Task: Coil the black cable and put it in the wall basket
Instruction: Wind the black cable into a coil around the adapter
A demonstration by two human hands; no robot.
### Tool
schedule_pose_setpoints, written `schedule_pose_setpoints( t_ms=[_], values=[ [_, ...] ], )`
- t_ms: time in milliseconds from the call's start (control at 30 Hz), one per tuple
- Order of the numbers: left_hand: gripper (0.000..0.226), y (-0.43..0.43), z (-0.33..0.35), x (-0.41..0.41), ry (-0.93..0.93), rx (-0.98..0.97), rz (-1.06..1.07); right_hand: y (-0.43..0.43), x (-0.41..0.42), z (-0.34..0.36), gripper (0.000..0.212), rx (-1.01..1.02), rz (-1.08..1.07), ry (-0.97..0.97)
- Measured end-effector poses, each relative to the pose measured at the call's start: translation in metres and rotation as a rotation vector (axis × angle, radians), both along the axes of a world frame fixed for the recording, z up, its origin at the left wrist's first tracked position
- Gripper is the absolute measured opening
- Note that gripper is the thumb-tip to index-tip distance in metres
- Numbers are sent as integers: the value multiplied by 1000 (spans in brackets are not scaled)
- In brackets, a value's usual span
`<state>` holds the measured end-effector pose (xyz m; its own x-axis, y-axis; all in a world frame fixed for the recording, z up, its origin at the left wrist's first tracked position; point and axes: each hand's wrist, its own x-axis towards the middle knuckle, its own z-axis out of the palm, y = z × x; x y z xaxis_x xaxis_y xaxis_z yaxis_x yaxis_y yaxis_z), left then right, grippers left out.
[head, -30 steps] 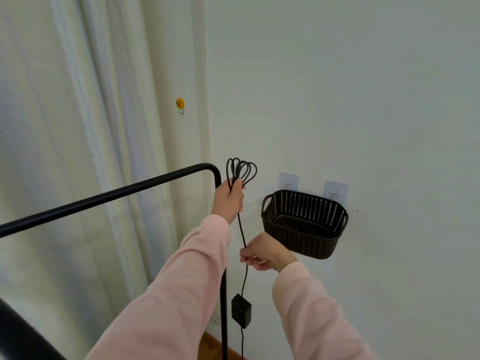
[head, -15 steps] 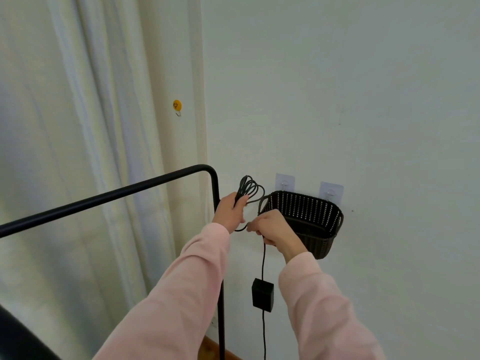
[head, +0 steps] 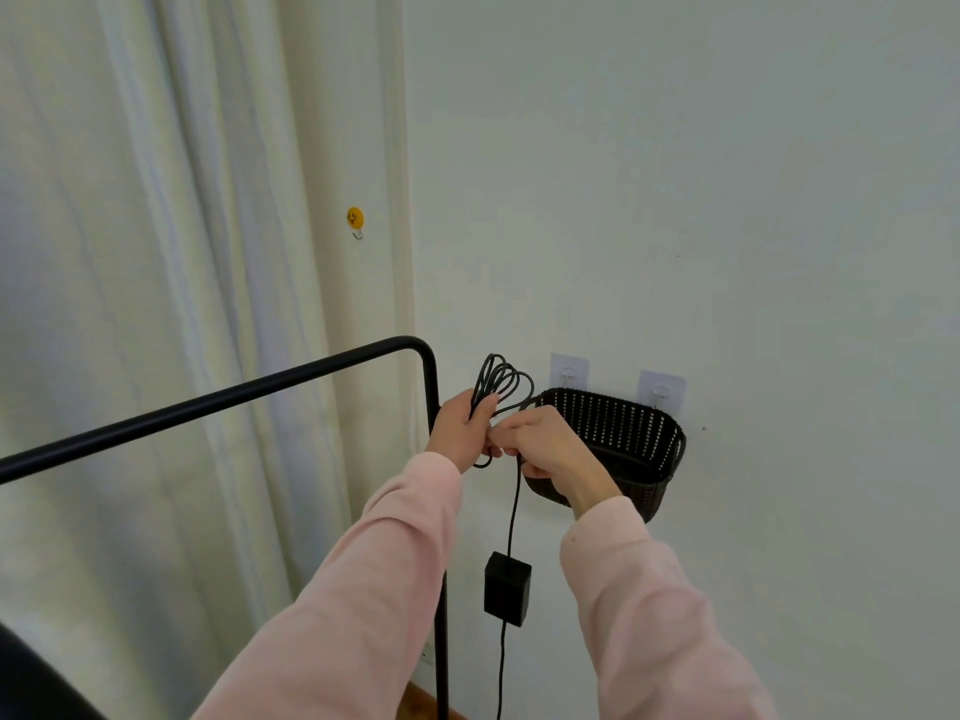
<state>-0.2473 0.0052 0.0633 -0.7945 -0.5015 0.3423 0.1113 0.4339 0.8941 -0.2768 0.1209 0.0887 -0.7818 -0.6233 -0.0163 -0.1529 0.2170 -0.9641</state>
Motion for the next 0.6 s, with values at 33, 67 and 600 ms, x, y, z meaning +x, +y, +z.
schedule_pose_setpoints(
  t_ms=[33, 67, 600],
  values=[
    [31, 1, 0, 0, -2, 3, 3, -1, -1, -1, 13, -13, -5, 0],
    [31, 1, 0, -1, 2, 1, 12, -1, -1, -1, 13, -28, -18, -4],
    [29, -11, 2, -9, 121, 224, 110, -3, -12, -37, 24, 190, -151, -81]
  ],
)
